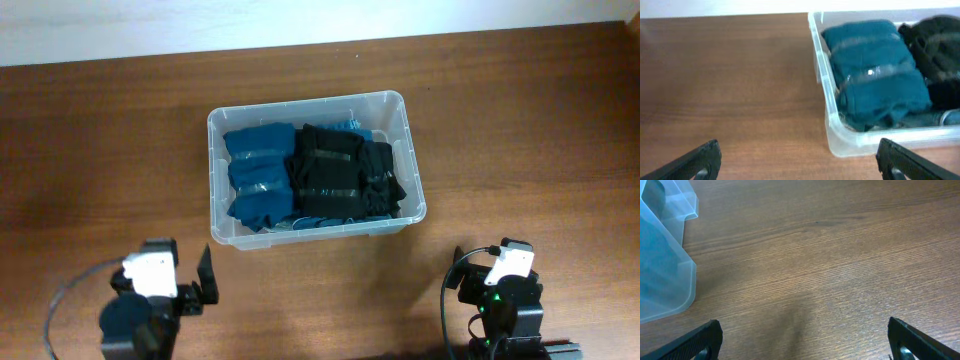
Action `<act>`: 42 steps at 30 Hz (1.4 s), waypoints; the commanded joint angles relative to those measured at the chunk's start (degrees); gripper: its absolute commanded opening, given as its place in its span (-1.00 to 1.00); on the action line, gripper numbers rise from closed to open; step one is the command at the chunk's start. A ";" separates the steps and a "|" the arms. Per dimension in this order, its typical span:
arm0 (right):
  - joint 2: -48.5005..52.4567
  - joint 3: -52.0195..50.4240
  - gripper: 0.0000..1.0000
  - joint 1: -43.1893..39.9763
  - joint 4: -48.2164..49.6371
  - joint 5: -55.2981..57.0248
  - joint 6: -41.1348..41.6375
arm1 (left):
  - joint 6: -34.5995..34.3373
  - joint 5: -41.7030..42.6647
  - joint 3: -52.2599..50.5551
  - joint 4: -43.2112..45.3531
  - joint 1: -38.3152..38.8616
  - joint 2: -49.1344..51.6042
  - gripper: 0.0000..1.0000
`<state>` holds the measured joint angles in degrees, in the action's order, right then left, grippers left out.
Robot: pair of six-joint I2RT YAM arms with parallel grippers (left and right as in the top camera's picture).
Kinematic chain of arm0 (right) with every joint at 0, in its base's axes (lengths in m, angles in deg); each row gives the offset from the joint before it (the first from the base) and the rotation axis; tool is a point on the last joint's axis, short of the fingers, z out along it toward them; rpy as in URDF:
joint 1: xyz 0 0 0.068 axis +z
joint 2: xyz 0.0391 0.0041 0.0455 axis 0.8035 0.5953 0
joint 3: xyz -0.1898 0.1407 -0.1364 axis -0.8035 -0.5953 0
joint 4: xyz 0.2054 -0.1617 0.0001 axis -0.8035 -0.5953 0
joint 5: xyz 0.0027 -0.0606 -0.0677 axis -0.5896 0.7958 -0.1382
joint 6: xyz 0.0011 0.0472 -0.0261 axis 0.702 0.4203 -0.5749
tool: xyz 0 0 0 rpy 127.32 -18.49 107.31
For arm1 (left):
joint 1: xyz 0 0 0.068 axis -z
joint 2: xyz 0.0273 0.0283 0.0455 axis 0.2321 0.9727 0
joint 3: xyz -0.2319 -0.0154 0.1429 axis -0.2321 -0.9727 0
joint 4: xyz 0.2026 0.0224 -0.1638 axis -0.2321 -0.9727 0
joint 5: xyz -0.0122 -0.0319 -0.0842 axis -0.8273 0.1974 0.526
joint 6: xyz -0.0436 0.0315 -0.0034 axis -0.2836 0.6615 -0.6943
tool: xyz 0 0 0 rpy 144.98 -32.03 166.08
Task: Pack container
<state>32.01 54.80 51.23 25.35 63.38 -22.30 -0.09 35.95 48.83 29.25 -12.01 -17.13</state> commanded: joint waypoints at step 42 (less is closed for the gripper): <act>-0.55 -0.46 0.97 0.35 0.11 0.15 -0.35 | 0.92 1.97 -18.62 5.01 -0.09 -15.19 0.99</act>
<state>32.01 54.80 51.23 25.33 63.38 -22.30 -0.06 37.04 30.56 33.92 -12.01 -31.82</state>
